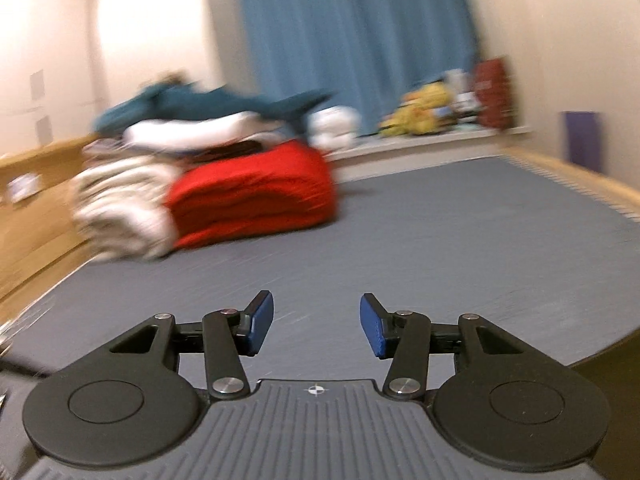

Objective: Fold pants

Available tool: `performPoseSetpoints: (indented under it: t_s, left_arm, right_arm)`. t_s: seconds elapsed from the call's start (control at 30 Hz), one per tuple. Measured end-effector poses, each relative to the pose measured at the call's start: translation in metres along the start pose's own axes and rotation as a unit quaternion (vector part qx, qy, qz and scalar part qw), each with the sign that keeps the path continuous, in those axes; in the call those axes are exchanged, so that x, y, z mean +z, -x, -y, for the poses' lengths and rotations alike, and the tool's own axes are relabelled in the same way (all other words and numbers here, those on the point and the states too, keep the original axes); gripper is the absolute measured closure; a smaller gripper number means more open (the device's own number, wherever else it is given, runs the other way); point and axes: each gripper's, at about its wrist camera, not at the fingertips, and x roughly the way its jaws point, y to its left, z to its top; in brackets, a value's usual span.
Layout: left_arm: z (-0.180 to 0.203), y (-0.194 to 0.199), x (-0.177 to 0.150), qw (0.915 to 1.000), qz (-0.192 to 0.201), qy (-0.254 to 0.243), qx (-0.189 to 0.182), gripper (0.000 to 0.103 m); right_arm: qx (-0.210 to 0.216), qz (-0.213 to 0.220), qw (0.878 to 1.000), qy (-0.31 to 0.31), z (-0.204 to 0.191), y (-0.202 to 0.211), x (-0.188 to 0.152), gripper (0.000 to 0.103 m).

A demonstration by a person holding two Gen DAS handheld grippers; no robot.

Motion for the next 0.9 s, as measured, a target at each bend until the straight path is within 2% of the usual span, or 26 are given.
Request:
performPoseSetpoints:
  t_s: [0.03, 0.17, 0.3, 0.37, 0.43, 0.5, 0.57, 0.63, 0.7, 0.73, 0.77, 0.83, 0.9]
  left_arm:
    - [-0.008, -0.001, 0.001, 0.9999, -0.004, 0.010, -0.003, 0.050]
    - [-0.022, 0.000, 0.005, 0.9988, -0.013, 0.038, -0.027, 0.037]
    - [-0.023, -0.025, 0.005, 0.9965, -0.029, 0.064, -0.047, 0.037]
    - [-0.022, -0.042, 0.006, 0.9960, -0.038, 0.060, -0.054, 0.037]
    - [-0.017, -0.051, 0.006, 0.9969, -0.043, 0.047, -0.046, 0.037]
    - [-0.013, -0.058, 0.005, 0.9968, -0.052, 0.039, -0.046, 0.038]
    - [-0.009, -0.065, 0.002, 0.9978, -0.057, 0.019, -0.028, 0.042]
    - [-0.006, -0.066, 0.000, 0.9983, -0.054, 0.007, -0.022, 0.053]
    - [-0.005, -0.058, 0.000, 0.9986, -0.048, 0.002, -0.024, 0.059]
    - [-0.002, -0.048, 0.001, 0.9989, -0.039, -0.007, -0.024, 0.063]
    - [0.001, -0.037, 0.002, 0.9992, -0.028, -0.014, -0.027, 0.064]
    - [0.002, -0.007, 0.003, 0.9988, 0.007, -0.022, -0.043, 0.066]
    - [-0.005, 0.017, 0.000, 0.9981, 0.023, -0.023, -0.052, 0.065]
  right_arm:
    - [0.014, -0.008, 1.000, 0.008, -0.016, -0.003, -0.006, 0.053]
    - [0.099, -0.049, 0.991, 0.079, -0.096, -0.016, -0.045, 0.053]
    - [0.160, -0.065, 0.971, 0.166, -0.166, -0.019, -0.082, 0.053]
    - [0.190, -0.074, 0.960, 0.193, -0.195, -0.017, -0.097, 0.053]
    - [0.213, -0.078, 0.948, 0.223, -0.218, -0.009, -0.113, 0.053]
    - [0.233, -0.082, 0.932, 0.266, -0.243, -0.012, -0.127, 0.052]
    - [0.242, -0.085, 0.915, 0.310, -0.261, -0.012, -0.144, 0.052]
    - [0.241, -0.092, 0.896, 0.362, -0.278, -0.017, -0.158, 0.053]
    - [0.227, -0.080, 0.881, 0.406, -0.288, -0.018, -0.170, 0.060]
    - [0.227, -0.077, 0.876, 0.418, -0.291, -0.017, -0.174, 0.071]
    - [0.229, -0.077, 0.872, 0.425, -0.296, -0.018, -0.174, 0.094]
    - [0.235, -0.062, 0.880, 0.408, -0.299, -0.013, -0.159, 0.095]
    - [0.261, -0.036, 0.887, 0.378, -0.299, 0.004, -0.137, 0.095]
